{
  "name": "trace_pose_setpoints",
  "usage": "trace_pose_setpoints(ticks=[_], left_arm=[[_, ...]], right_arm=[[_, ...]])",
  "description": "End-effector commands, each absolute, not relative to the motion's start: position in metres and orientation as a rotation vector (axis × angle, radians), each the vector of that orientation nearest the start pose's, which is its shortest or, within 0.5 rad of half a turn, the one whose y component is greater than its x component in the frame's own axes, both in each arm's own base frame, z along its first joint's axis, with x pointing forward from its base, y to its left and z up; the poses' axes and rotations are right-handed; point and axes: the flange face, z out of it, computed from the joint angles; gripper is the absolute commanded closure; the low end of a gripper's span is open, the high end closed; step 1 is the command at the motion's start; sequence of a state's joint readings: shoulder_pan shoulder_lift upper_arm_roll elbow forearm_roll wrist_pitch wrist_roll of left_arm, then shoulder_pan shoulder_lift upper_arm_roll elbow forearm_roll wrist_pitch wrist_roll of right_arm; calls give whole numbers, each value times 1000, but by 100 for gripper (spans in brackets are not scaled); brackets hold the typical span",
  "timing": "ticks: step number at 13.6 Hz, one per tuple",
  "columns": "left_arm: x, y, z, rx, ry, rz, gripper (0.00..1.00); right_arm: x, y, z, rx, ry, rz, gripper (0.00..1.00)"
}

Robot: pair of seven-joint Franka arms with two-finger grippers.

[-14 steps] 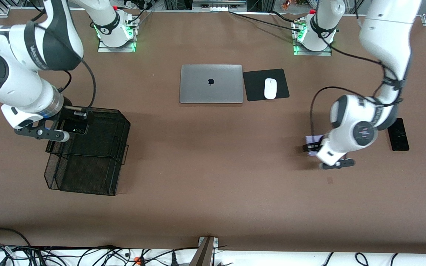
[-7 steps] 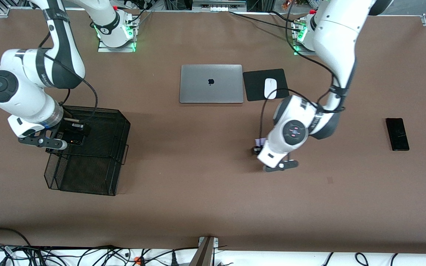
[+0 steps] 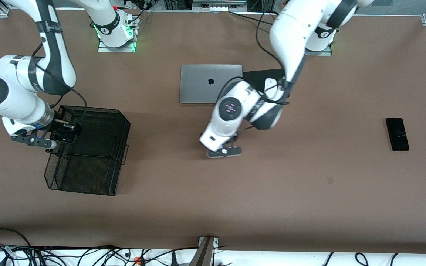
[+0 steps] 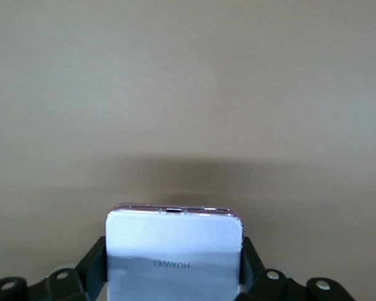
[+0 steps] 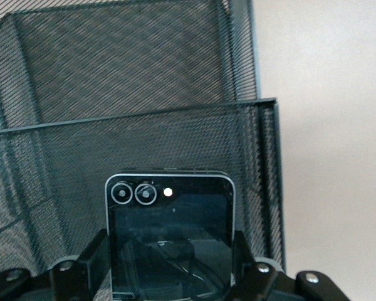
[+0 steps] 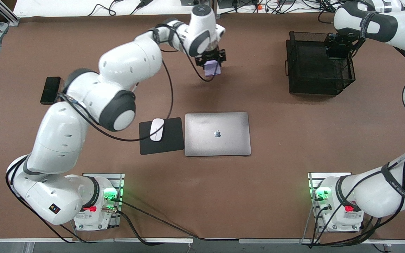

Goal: Place phones with both arms
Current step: 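Lower the flip phone into the basket while the left gripper carries the white phone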

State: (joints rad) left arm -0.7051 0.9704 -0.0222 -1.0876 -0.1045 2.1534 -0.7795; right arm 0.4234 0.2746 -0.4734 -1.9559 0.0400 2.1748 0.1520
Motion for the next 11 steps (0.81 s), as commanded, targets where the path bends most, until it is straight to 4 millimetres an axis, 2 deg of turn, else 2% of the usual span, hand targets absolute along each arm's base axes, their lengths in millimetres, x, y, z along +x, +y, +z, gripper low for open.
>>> trace_pose_setpoints(ticks=[1, 3, 4, 5, 6, 8, 9, 11], left_arm=[[584, -555, 229, -3327, -163, -87, 100], [576, -567, 218, -3341, -195, -115, 100], [577, -567, 213, -3339, -271, -133, 100], [580, -563, 202, -3327, -312, -157, 100], [574, -568, 191, -3322, -296, -165, 100], [571, -570, 182, -3314, -297, -198, 100], [569, -571, 178, -3310, -319, -197, 100], [568, -574, 169, -3324, -346, -227, 100]], right_arm=[[603, -24, 341, -3165, 354, 16, 100], [605, -24, 331, -3143, 337, 35, 100], [606, -25, 329, -3146, 324, 27, 100], [606, -25, 328, -3146, 325, 27, 85], [606, -28, 327, -3147, 332, 29, 34], [607, -30, 329, -3144, 347, 19, 8], [609, -27, 330, -3143, 349, 14, 2], [613, -26, 337, -3143, 341, -2, 0]])
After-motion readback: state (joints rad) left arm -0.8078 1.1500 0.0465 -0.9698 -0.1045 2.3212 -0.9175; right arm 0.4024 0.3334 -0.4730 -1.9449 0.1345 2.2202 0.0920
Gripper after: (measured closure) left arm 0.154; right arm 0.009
